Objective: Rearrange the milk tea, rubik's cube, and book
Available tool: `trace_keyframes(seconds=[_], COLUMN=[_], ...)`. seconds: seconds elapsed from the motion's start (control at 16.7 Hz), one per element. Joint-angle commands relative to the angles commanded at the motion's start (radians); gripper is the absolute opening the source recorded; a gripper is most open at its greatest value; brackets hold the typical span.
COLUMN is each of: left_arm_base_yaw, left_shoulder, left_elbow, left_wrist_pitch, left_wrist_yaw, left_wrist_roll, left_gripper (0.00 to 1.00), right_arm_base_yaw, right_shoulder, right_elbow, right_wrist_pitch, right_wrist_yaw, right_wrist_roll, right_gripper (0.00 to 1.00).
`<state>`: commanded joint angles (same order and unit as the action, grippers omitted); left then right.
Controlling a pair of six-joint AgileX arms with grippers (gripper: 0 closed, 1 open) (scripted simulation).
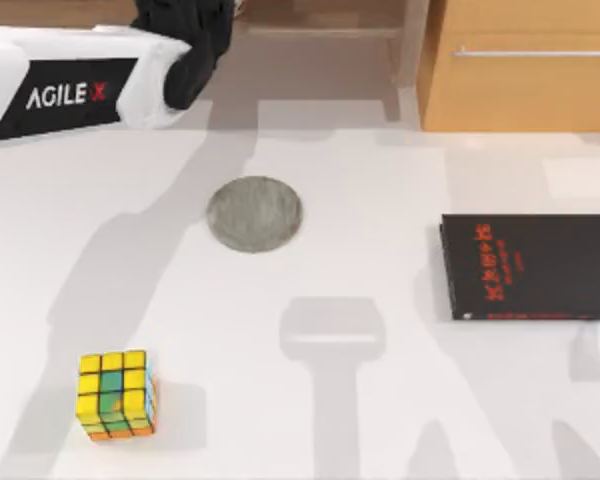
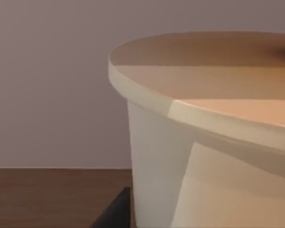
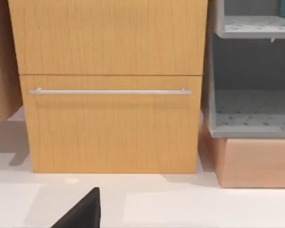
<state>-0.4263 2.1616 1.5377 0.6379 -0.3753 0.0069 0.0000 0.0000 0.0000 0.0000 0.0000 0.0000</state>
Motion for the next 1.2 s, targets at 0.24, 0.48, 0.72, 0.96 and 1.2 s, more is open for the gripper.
trace_keyframes(seconds=[0.24, 0.48, 0.72, 0.96, 1.2], left_arm_base_yaw=[0.000, 0.000, 0.000, -0.003, -0.017], left_shoulder=[0.000, 0.000, 0.000, -0.002, -0.052], left_elbow=[0.000, 0.000, 0.000, 0.000, -0.062], left_wrist_pitch=[0.000, 0.000, 0.000, 0.000, 0.017], left_wrist_yaw=[0.000, 0.000, 0.000, 0.000, -0.015], left_wrist_roll=[0.000, 0.000, 0.000, 0.001, 0.002], left_gripper=[0.25, 0.00, 0.00, 0.00, 0.00], right_arm_base_yaw=[0.000, 0.000, 0.000, 0.000, 0.000], right_shoulder=[0.000, 0.000, 0.000, 0.000, 0.000], right_elbow=[0.000, 0.000, 0.000, 0.000, 0.000], right_wrist_pitch=[0.000, 0.000, 0.000, 0.000, 0.000], right_wrist_yaw=[0.000, 0.000, 0.000, 0.000, 0.000], right_wrist_roll=[0.000, 0.000, 0.000, 0.000, 0.000], right_gripper=[1.00, 1.00, 1.00, 1.00, 1.00])
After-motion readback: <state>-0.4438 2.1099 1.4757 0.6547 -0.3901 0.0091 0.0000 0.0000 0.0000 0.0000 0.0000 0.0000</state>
